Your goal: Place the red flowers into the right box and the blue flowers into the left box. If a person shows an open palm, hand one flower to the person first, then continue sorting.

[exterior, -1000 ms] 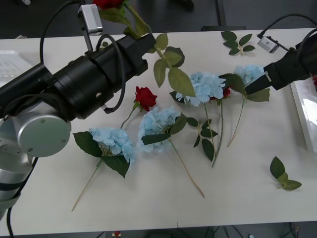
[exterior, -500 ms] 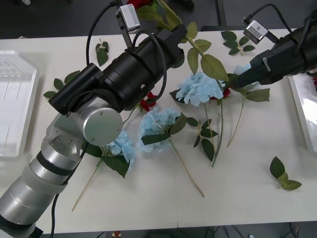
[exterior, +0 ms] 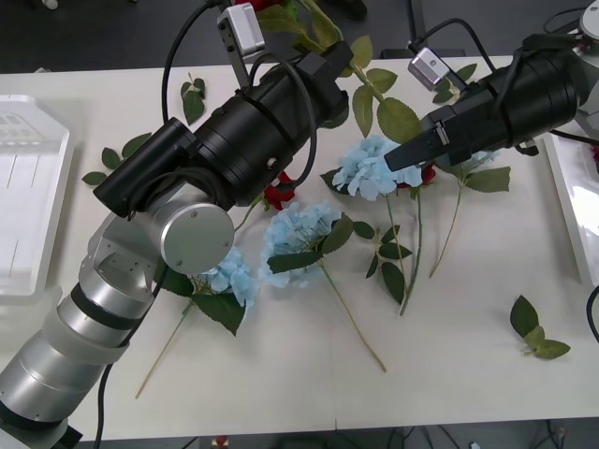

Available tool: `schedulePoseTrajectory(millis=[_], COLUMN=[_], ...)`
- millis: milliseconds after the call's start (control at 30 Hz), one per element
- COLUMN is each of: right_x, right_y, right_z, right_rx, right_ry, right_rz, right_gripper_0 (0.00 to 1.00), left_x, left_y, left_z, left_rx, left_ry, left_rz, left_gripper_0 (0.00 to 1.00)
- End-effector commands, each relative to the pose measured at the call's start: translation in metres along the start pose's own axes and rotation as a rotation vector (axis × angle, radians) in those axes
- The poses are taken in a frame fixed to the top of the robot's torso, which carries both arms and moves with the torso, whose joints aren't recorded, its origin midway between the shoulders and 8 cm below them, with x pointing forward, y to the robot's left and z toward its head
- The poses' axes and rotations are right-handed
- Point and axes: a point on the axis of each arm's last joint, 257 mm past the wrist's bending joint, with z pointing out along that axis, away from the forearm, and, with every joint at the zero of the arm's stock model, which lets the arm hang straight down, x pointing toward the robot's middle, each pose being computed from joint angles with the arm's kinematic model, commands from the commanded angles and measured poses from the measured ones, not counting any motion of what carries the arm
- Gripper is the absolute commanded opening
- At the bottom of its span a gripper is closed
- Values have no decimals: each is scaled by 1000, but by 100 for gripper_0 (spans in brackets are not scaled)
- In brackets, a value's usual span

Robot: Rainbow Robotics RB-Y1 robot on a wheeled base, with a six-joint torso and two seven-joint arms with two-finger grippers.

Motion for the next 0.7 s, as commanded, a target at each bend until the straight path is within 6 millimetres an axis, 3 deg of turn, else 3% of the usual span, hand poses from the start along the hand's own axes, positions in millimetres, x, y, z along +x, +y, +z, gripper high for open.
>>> schedulePoseTrajectory(millis=[33,500,567,633,700], right_x=[-13,-12,-12,-12,-12], right_y=[7,7,7,7,7], right_z=[5,5,5,5,4], right_rx=[0,-1,-1,0,1], right_ry=[-11,-8,-10,-9,-10], right_rz=[-63,-57,-58,-58,-58], right_gripper_0=[0,0,0,0,0], left_x=[-18,-25,-26,-28,-30], left_y=[-30,-24,-23,-21,-21], left_z=[12,9,9,8,7], left_rx=[62,54,52,49,50], left_ry=[-49,-59,-61,-62,-66], left_rz=[93,112,117,125,127], left_gripper_0=[0,0,73,100,100])
